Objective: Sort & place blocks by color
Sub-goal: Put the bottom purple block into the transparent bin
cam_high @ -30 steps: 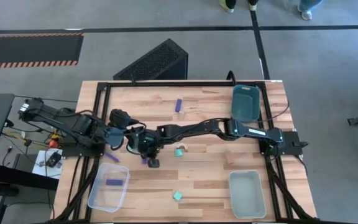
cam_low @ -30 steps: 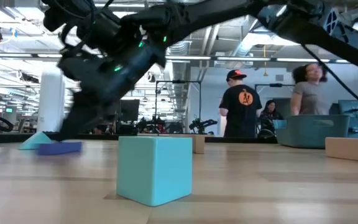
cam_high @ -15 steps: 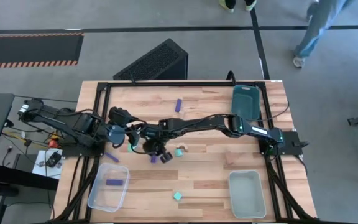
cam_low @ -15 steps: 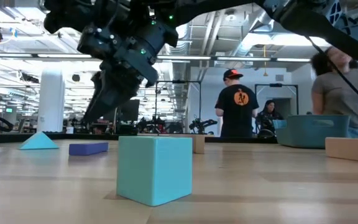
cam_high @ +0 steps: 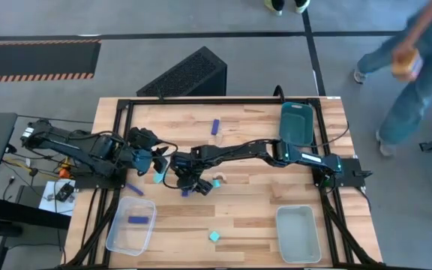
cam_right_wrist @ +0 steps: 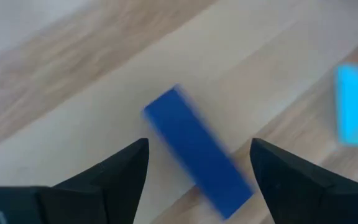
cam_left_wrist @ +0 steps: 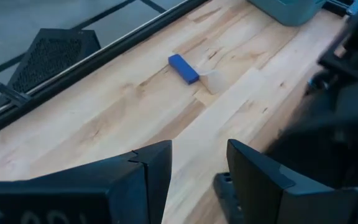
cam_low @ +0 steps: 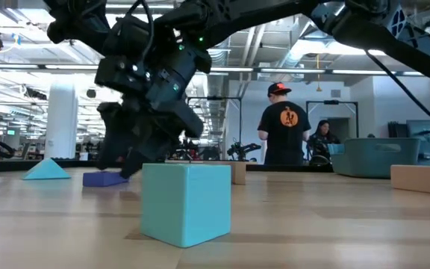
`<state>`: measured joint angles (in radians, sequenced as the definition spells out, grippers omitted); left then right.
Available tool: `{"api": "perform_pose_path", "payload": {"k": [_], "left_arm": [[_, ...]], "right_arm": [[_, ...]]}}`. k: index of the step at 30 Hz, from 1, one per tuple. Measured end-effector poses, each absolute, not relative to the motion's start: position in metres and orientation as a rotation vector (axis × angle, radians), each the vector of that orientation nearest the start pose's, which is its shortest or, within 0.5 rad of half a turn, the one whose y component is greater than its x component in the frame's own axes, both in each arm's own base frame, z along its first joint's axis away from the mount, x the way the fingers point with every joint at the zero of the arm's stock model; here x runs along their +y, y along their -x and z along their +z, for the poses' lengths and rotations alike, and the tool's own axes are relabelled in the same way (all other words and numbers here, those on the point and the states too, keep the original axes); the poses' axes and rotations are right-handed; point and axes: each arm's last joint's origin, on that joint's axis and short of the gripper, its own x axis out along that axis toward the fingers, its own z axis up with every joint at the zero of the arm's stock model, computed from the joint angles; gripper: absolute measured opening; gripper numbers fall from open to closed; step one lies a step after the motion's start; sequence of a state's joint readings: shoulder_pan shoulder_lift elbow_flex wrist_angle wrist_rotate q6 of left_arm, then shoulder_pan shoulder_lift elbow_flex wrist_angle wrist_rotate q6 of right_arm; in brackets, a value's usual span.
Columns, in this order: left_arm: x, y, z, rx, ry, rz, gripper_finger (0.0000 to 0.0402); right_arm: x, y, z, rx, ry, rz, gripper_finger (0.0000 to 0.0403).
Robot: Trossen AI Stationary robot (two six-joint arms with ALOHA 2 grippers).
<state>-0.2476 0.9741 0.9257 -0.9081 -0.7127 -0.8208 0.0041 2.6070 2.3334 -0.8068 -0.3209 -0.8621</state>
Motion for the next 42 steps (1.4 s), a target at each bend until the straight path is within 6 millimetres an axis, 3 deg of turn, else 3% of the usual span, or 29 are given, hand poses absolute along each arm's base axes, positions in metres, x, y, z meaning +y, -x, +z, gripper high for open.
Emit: {"api": "perform_pose_path", "payload": {"k": [8,12,17,21,28,34,38,42], "left_arm": [[-0.004,-0.172,0.297,0.598,0.346,0.840,0.0143],[0.004,-0.172,0.297,0.589,0.404,0.879,0.0143],[0.009,-0.171,0.298,0.578,0.446,0.885,0.0143],[0.010,-0.169,0.304,0.507,0.484,0.884,0.0143],[0.012,-0.177,0.324,0.294,0.524,0.812,0.0143],[0.001,-0.192,0.329,0.296,0.596,0.636,0.0143],[-0.010,-0.179,0.348,0.341,0.608,0.587,0.0143],[-0.013,-0.162,0.376,0.373,0.568,0.590,0.0143]], "right_arm": [[-0.006,-0.551,0.131,0.870,0.521,0.635,0.0302],[-0.017,-0.548,0.121,0.941,0.401,0.599,0.0302],[-0.014,-0.551,0.114,0.995,0.214,0.486,0.0289],[-0.001,-0.553,0.113,1.017,0.146,0.376,0.0243],[0.030,-0.553,0.113,1.045,0.057,0.291,0.0097],[0.053,-0.552,0.125,1.044,-0.158,0.240,0.0090],[0.074,-0.549,0.145,1.018,-0.215,0.259,0.0090],[0.100,-0.555,0.181,0.816,-0.246,0.288,0.0090]]}}
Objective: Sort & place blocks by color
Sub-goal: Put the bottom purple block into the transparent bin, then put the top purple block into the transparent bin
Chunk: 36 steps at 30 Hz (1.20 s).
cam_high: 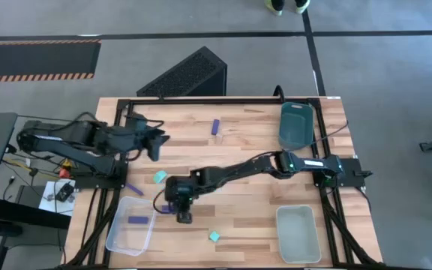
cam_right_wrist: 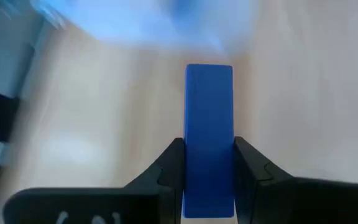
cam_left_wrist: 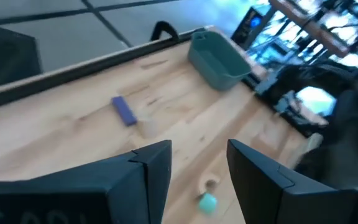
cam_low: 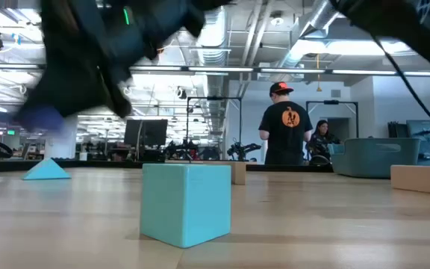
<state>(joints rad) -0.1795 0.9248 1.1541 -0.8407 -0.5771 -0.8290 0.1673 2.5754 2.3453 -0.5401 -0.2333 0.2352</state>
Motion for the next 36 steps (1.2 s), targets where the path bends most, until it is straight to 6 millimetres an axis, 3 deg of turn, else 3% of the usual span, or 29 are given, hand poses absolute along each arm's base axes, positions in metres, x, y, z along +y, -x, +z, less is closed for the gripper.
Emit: {"api": "perform_pose_path", "payload": {"k": [4,9,12,21,26,36], "left_arm": [[-0.014,-0.153,0.391,0.382,0.493,0.590,0.0143],[-0.018,-0.149,0.388,0.470,0.443,0.520,0.0143],[-0.021,-0.144,0.381,0.566,0.412,0.507,0.0143],[-0.021,-0.134,0.373,0.683,0.322,0.538,0.0143],[-0.021,-0.134,0.372,0.705,0.298,0.506,0.0143],[-0.022,-0.134,0.372,0.709,0.311,0.500,0.0143]], "right_arm": [[0.114,-0.568,0.205,0.548,-0.245,0.326,0.0094],[0.129,-0.578,0.195,0.384,-0.250,0.337,0.0096],[0.125,-0.585,0.193,0.258,-0.221,0.313,0.0097],[0.122,-0.593,0.181,0.095,-0.073,0.339,0.0117],[0.113,-0.595,0.172,0.120,-0.040,0.326,0.0139],[0.101,-0.597,0.174,0.131,-0.075,0.307,0.0238]]}}
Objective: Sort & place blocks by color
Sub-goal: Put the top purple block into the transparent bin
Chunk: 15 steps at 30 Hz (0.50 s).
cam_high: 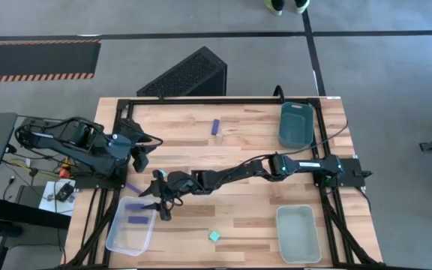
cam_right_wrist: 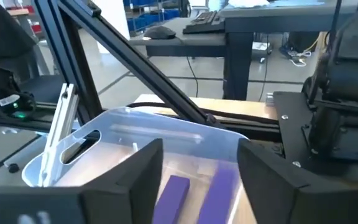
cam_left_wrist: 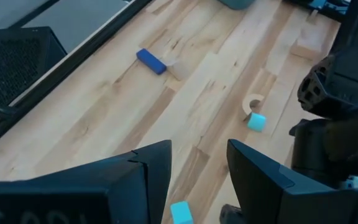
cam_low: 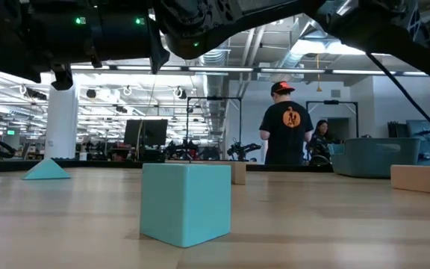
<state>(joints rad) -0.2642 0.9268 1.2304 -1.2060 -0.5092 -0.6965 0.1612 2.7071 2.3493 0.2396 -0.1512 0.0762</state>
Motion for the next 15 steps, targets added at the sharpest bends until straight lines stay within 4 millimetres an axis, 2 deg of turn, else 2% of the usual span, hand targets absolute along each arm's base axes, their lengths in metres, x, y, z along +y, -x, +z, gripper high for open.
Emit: {"api": "perform_pose_path", "payload": {"k": [4,7,10,13,15], "left_arm": [[-0.021,-0.134,0.372,0.688,0.343,0.533,0.0143],[-0.021,-0.134,0.372,0.677,0.379,0.548,0.0143],[-0.021,-0.134,0.373,0.657,0.420,0.573,0.0143],[-0.021,-0.136,0.375,0.605,0.462,0.599,0.0143],[-0.021,-0.139,0.377,0.558,0.484,0.602,0.0143]], "right_arm": [[0.105,-0.595,0.173,0.196,-0.115,0.295,0.0260],[0.105,-0.589,0.186,0.305,-0.245,0.205,0.0256],[0.097,-0.573,0.222,0.426,-0.318,0.167,0.0242],[0.087,-0.547,0.274,0.510,-0.229,0.192,0.0220],[0.082,-0.526,0.302,0.574,-0.137,0.200,0.0204]]}}
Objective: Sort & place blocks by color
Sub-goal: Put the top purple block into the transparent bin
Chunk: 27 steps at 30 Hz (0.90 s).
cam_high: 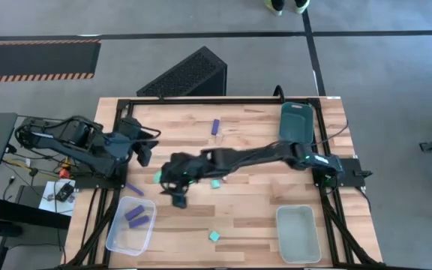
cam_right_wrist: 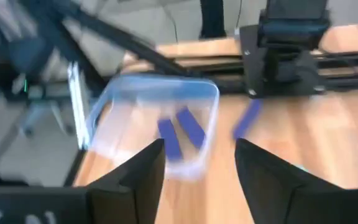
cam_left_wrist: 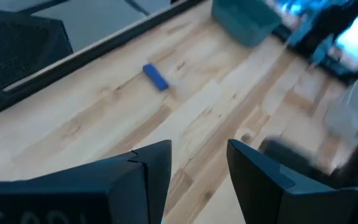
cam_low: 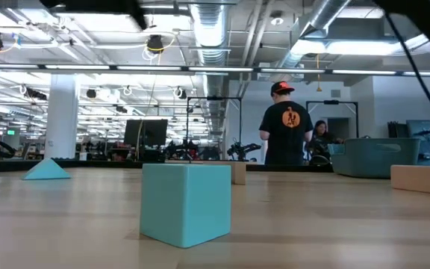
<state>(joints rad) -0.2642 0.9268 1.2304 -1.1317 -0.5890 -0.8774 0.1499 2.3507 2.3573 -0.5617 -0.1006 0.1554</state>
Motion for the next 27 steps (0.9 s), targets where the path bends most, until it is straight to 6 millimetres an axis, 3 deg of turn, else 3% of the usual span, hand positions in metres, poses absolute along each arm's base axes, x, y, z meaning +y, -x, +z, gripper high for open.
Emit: {"api": "perform_pose_path", "payload": {"k": [4,8,11,18,23,27], "left_arm": [[-0.026,-0.147,0.387,0.462,0.493,0.523,0.0143],[-0.035,-0.152,0.397,0.357,0.435,0.453,0.0143],[-0.039,-0.158,0.401,0.284,0.396,0.471,0.0143],[-0.049,-0.186,0.383,0.248,0.388,0.516,0.0143],[-0.057,-0.208,0.363,0.286,0.437,0.569,0.0143],[-0.063,-0.223,0.349,0.333,0.453,0.583,0.0143]], "right_arm": [[0.067,-0.488,0.334,0.730,-0.060,0.237,0.0173],[0.047,-0.448,0.384,0.731,-0.037,0.226,0.0152],[0.038,-0.427,0.403,0.739,-0.006,0.212,0.0142],[0.012,-0.405,0.407,0.867,0.056,0.134,0.0128],[-0.011,-0.405,0.387,0.982,0.067,0.124,0.0129],[-0.044,-0.409,0.369,1.015,0.029,0.058,0.0128]]}}
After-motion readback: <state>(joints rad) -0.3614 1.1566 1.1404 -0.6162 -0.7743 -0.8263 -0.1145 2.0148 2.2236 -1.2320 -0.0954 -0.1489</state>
